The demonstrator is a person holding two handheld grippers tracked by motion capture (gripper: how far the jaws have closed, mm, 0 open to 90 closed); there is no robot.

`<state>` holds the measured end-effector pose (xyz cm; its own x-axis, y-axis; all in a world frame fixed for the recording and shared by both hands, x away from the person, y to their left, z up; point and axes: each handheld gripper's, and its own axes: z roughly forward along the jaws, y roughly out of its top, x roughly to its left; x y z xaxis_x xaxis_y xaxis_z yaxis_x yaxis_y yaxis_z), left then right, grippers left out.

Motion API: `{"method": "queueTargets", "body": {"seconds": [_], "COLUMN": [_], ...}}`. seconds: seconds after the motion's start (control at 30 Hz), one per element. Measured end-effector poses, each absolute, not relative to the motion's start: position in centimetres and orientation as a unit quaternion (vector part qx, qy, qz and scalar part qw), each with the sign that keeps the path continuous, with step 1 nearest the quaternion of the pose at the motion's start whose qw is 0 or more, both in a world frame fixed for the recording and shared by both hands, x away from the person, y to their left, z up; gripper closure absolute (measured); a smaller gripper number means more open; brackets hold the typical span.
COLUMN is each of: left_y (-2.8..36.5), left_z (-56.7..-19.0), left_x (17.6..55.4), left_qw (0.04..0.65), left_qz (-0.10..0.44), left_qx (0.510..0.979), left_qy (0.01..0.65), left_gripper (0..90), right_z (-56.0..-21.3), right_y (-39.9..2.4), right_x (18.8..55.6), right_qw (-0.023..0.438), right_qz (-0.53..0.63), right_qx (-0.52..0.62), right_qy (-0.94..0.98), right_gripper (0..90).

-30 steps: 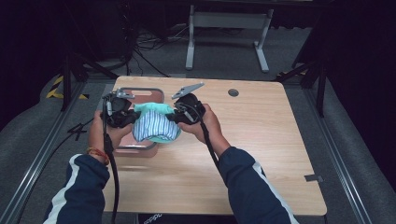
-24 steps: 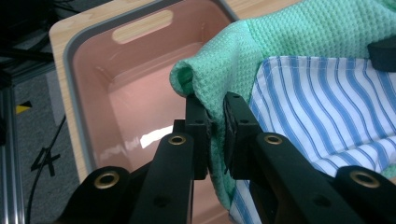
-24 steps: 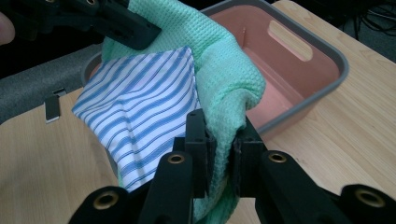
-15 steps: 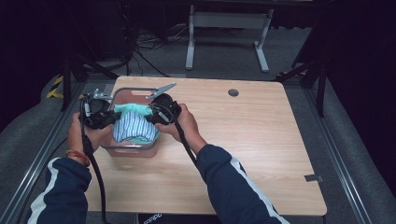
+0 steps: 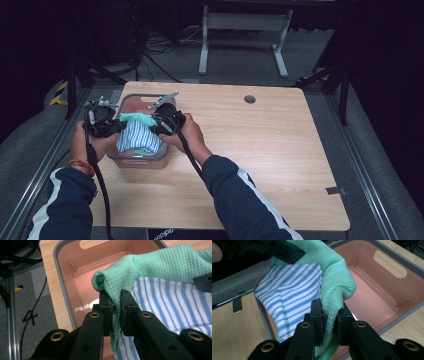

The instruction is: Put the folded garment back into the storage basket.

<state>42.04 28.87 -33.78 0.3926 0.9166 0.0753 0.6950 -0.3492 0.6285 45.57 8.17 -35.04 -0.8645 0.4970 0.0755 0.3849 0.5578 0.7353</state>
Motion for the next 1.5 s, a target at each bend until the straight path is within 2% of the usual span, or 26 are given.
{"method": "queueTargets", "body": {"seconds": [0.9, 1.03, 1.17, 1.5], "left_y": [28.2, 28.3, 28.4, 27.4], "left_z": [-36.7, -36.7, -36.5, -36.0], "left_x": [43.1, 43.2, 43.0, 42.7], "left_qw": [0.228, 0.218, 0.216, 0.236], "left_qz": [0.197, 0.204, 0.207, 0.218], "left_qx": [0.805, 0.797, 0.793, 0.796], "left_qy": [0.511, 0.525, 0.53, 0.513], "left_gripper": [80.2, 69.1, 62.1, 55.1], "right_z": [-37.3, -37.3, -37.3, -36.8], "right_y": [9.3, 9.3, 9.1, 8.0], "right_x": [46.3, 46.2, 46.2, 46.1], "right_qw": [0.075, 0.08, 0.087, 0.093], "right_qz": [0.346, 0.34, 0.335, 0.345], "right_qx": [0.248, 0.251, 0.256, 0.259], "right_qy": [0.902, 0.903, 0.902, 0.897], "right_gripper": [76.2, 69.4, 59.3, 52.5]}}
